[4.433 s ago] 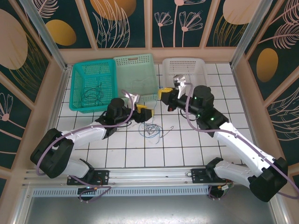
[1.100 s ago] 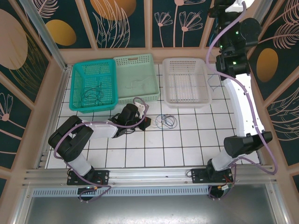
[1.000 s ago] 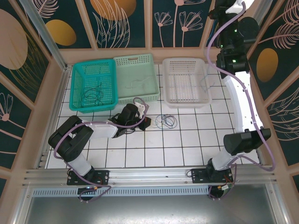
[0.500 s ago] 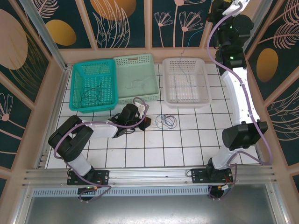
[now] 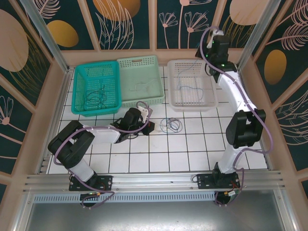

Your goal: Untangle the cables

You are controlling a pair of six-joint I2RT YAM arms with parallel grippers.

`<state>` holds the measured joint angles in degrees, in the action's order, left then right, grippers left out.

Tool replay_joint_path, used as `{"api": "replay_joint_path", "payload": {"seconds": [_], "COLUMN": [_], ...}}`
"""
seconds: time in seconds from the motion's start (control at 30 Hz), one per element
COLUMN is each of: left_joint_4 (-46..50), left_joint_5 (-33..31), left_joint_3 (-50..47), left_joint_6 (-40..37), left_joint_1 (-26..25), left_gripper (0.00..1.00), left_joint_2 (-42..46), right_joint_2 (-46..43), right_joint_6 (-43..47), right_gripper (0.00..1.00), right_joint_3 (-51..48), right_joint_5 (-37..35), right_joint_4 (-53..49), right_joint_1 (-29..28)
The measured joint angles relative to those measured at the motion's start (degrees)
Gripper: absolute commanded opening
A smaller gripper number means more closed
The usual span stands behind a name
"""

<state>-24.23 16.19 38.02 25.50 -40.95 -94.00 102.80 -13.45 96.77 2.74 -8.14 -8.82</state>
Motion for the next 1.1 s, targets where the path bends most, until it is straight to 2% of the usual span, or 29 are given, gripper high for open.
{"api": "replay_joint_path", "payload": {"seconds": [0.17, 0.27, 0.3, 0.37, 0.4, 0.43, 0.57, 0.7, 0.83, 1.1], "left_joint_4": [0.0, 0.0, 0.0, 0.0, 0.0, 0.0, 0.0, 0.1, 0.1, 2.8], "left_joint_5": [0.0, 0.0, 0.0, 0.0, 0.0, 0.0, -0.2, -0.2, -0.3, 0.2], "left_joint_3": [0.0, 0.0, 0.0, 0.0, 0.0, 0.0, 0.0, 0.0, 0.0, 0.0], "left_joint_6": [0.0, 0.0, 0.0, 0.0, 0.0, 0.0, 0.0, 0.0, 0.0, -2.8], "left_joint_1": [0.0, 0.0, 0.0, 0.0, 0.0, 0.0, 0.0, 0.0, 0.0, 0.0], "left_gripper": [0.0, 0.0, 0.01, 0.01, 0.01, 0.01, 0.01, 0.07, 0.12, 0.34], "left_joint_2": [0.1, 0.1, 0.1, 0.1, 0.1, 0.1, 0.3, 1.1, 2.1, 4.5], "right_joint_2": [-0.2, -0.2, -0.2, -0.2, -0.2, -0.2, -0.3, -1.5, -6.8, -21.6], "right_joint_6": [1.0, 1.6, 1.6, 1.5, 1.2, 1.2, 1.4, 2.2, 3.1, 4.9], "right_gripper": [0.02, 0.1, 0.16, 0.45, 0.56, 0.62, 0.75, 0.79, 0.79, 0.77], "right_joint_3": [-6.8, -9.4, -10.3, -12.2, -12.9, -13.6, -14.1, -15.0, -19.8, -33.0], "right_joint_5": [0.3, 0.0, -0.2, -0.6, -1.0, -1.4, -3.5, -5.6, -6.6, -7.4], "right_joint_4": [-1.6, -2.0, -2.0, -2.0, -2.1, -2.3, -2.7, -2.6, -2.6, -2.6], "right_joint_1": [-1.5, -3.0, -3.3, -3.7, -3.7, -3.7, -3.6, -3.6, -4.1, -11.5]}}
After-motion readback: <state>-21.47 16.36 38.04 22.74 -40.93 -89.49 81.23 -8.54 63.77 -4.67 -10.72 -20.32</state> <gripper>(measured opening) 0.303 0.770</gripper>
